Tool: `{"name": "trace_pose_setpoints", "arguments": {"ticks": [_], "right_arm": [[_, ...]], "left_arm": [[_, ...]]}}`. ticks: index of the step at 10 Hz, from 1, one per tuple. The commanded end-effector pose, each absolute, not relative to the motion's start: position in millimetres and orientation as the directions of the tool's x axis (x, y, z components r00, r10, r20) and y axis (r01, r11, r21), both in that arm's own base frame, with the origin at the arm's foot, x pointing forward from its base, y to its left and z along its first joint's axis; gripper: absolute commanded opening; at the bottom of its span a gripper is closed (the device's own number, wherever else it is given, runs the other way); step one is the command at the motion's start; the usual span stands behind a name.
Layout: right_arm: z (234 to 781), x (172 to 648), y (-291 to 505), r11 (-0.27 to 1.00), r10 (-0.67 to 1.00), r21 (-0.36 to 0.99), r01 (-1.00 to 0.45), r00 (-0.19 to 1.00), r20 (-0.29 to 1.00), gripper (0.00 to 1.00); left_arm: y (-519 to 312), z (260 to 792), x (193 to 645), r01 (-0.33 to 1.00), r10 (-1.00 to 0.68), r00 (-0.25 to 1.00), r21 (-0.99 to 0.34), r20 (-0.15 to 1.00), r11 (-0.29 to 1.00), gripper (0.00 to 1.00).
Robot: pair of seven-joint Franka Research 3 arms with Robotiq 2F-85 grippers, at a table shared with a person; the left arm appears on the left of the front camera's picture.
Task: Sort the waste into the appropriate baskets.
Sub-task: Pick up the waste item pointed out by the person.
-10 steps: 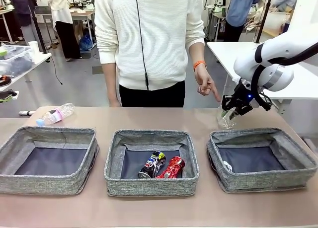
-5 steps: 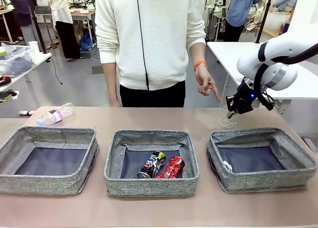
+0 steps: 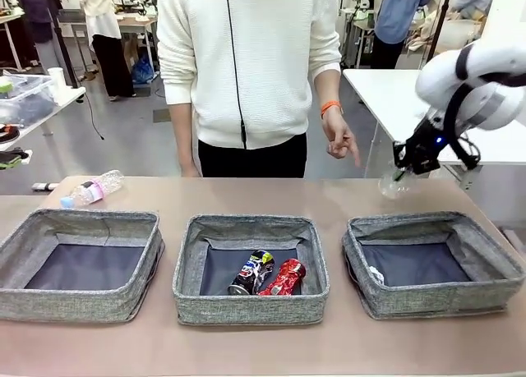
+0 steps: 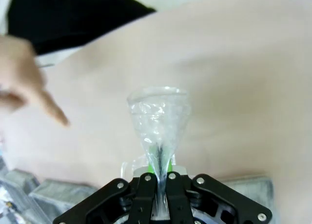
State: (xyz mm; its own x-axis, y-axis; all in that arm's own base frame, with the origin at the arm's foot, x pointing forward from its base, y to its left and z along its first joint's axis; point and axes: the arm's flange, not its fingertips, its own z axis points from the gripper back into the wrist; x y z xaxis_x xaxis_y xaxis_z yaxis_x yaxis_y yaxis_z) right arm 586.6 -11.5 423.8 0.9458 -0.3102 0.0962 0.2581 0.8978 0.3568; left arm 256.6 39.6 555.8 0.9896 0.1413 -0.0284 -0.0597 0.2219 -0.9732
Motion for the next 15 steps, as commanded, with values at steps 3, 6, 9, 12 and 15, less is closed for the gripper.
{"name": "trace_pose_setpoints", "arguments": {"ticks": [3,6,9,12,15], "right_arm": [[554,421,51,0.912,-0.302,0.330,0.244,0.943,0.140,0.00],[569,417,49,0.913,-0.288,0.346,0.216,0.942,0.171,0.01],[568,457,64,0.864,-0.208,0.454,0.217,0.976,-0.071,0.01],[656,448,165,0.903,-0.119,0.416,0.104,0.993,0.011,0.01],[704,427,243,0.910,0.109,0.406,-0.085,0.993,-0.037,0.01]], "left_arm": [[37,557,256,-0.046,0.138,0.990,-0.978,-0.018,0.205,1.00],[37,557,256,-0.046,0.138,0.990,-0.978,-0.018,0.205,1.00],[37,557,256,-0.046,0.138,0.990,-0.978,-0.018,0.205,1.00],[37,557,256,-0.046,0.138,0.990,-0.978,-0.018,0.205,1.00],[37,557,256,-0.046,0.138,0.990,-0.978,-0.018,0.205,1.00]]}}
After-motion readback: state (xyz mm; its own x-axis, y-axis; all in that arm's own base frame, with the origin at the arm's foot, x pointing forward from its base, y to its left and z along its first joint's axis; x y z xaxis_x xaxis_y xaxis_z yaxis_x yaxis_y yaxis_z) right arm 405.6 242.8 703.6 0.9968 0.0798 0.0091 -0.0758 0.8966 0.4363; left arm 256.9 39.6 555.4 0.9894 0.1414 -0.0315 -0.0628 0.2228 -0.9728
